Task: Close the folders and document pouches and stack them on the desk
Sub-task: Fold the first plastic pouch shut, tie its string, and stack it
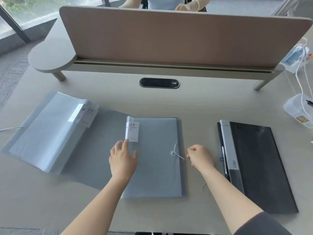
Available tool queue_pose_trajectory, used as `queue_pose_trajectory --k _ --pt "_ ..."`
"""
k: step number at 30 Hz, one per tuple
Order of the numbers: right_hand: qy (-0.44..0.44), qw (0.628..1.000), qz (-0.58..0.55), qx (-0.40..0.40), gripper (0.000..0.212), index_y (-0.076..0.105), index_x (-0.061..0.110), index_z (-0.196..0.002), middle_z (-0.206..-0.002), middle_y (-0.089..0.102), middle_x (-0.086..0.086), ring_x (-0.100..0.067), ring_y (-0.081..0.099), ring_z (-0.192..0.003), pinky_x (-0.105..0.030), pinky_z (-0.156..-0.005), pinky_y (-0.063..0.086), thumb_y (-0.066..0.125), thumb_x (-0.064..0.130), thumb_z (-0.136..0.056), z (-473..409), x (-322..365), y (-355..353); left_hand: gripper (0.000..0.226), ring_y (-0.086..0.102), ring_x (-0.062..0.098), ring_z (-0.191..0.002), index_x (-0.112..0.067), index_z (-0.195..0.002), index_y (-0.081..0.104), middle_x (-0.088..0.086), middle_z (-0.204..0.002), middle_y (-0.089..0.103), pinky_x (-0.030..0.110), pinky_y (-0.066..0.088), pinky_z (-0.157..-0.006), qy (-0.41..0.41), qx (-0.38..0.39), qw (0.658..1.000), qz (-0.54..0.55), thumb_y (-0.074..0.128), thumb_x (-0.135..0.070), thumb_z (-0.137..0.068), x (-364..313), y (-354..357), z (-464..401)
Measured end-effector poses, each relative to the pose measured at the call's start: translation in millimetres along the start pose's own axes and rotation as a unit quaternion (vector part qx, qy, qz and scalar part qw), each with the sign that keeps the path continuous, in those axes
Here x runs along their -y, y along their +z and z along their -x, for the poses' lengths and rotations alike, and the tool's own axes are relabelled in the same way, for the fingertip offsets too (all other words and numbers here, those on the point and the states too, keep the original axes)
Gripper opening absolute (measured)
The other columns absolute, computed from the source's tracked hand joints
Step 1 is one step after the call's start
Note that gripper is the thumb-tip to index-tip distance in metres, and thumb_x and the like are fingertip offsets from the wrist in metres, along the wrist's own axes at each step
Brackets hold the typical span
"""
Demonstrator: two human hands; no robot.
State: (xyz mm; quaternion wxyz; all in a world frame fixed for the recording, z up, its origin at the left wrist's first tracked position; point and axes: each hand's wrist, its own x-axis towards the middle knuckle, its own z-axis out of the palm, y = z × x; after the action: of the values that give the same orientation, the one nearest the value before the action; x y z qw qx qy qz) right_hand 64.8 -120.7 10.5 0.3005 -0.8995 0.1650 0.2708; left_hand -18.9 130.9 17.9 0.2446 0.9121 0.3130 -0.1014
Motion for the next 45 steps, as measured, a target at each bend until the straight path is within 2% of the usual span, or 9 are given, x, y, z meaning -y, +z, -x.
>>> queue_pose_trajectory --k 7,10,12,15,18,22,27,40,45 --pt "0.038 0.991 -0.121 0.044 0.023 0.067 0.005 -0.071 -0.071 0.074 -0.010 -0.024 0.052 -0.041 -0.028 -0.045 0.046 0.049 0.013 -0.084 6.6 2.7 7.0 0.018 0.053 0.034 -0.096 -0.014 -0.097 0.058 0.010 -0.097 0.058 0.040 0.046 -0.079 -0.096 0.053 0.988 0.106 0.051 -0.027 -0.086 17.7 -2.5 -10.6" --pt "0.049 0.987 -0.142 0.059 0.019 0.065 0.005 -0.073 -0.068 0.072 -0.006 -0.022 0.048 -0.040 -0.023 -0.043 0.041 0.050 0.009 -0.084 4.8 3.4 6.2 0.023 0.058 0.031 -0.094 -0.013 -0.104 0.061 0.006 -0.104 0.064 0.036 0.045 -0.073 -0.117 0.050 0.980 0.150 0.053 -0.026 -0.087 13.3 -4.3 -17.1" --pt "0.050 0.987 -0.135 0.065 0.019 0.066 0.005 -0.071 -0.072 0.074 -0.012 -0.023 0.048 -0.041 -0.025 -0.045 0.043 0.051 0.010 -0.082 2.3 3.4 6.8 0.024 0.057 0.026 -0.092 -0.015 -0.111 0.058 0.001 -0.105 0.060 0.031 0.039 -0.070 -0.141 0.055 0.974 0.171 0.055 -0.025 -0.089 9.0 -7.2 -18.4" --pt "0.046 0.989 -0.118 0.070 0.020 0.066 0.003 -0.070 -0.076 0.074 -0.018 -0.024 0.050 -0.042 -0.027 -0.046 0.044 0.050 0.010 -0.080 0.2 3.7 8.5 0.013 0.045 0.025 -0.068 -0.015 -0.080 0.050 0.004 -0.078 0.052 0.030 0.030 -0.060 -0.160 0.063 0.966 0.193 0.057 -0.023 -0.087 7.6 -6.3 -21.5" --pt "0.041 0.990 -0.111 0.074 0.018 0.061 0.006 -0.066 -0.065 0.064 -0.013 -0.024 0.050 -0.043 -0.026 -0.044 0.043 0.051 0.010 -0.079 0.2 3.7 10.4 0.042 0.024 0.021 -0.057 -0.019 -0.060 0.025 0.002 -0.060 0.028 0.031 0.016 -0.056 -0.154 0.070 0.965 0.198 0.058 -0.022 -0.085 7.2 -7.3 -23.1" --pt "0.017 0.992 -0.080 0.093 0.014 0.050 0.014 -0.059 -0.050 0.050 -0.009 -0.026 0.049 -0.045 -0.030 -0.049 0.040 0.054 0.016 -0.072 1.7 1.3 12.9 0.048 0.019 0.020 -0.056 -0.021 -0.059 0.023 0.000 -0.058 0.022 0.032 0.012 -0.056 -0.146 0.101 0.956 0.232 0.062 -0.027 -0.086 8.0 -8.0 -18.7" --pt "-0.008 0.993 -0.095 0.071 0.016 0.050 0.019 -0.065 -0.052 0.044 -0.002 -0.022 0.040 -0.048 -0.032 -0.054 0.033 0.059 0.023 -0.077 5.2 -2.3 2.7 0.030 0.053 0.024 -0.069 -0.004 -0.087 0.064 0.006 -0.080 0.061 0.032 0.042 -0.066 -0.162 0.057 0.936 0.307 0.070 -0.033 -0.084 14.2 -9.9 -8.9" --pt "-0.067 0.983 -0.139 -0.102 0.022 0.059 0.000 -0.079 -0.066 0.055 -0.010 -0.019 0.044 -0.061 -0.033 -0.060 0.033 0.055 0.021 -0.086 0.5 -59.7 -133.3 0.022 0.056 0.019 -0.067 -0.003 -0.097 0.065 0.005 -0.079 0.062 0.034 0.050 -0.064 -0.022 0.096 0.906 0.412 0.069 -0.024 -0.090 -127.4 -1.6 23.4" --pt "-0.051 0.981 -0.129 -0.134 0.018 0.066 0.017 -0.074 -0.069 0.063 -0.001 -0.023 0.055 -0.067 -0.033 -0.061 0.039 0.055 0.020 -0.089 -7.8 -109.6 -183.1 0.021 0.061 0.020 -0.068 0.002 -0.099 0.064 0.011 -0.085 0.064 0.024 0.053 -0.053 0.013 0.155 0.895 0.418 0.067 -0.017 -0.089 -180.7 27.2 46.9"
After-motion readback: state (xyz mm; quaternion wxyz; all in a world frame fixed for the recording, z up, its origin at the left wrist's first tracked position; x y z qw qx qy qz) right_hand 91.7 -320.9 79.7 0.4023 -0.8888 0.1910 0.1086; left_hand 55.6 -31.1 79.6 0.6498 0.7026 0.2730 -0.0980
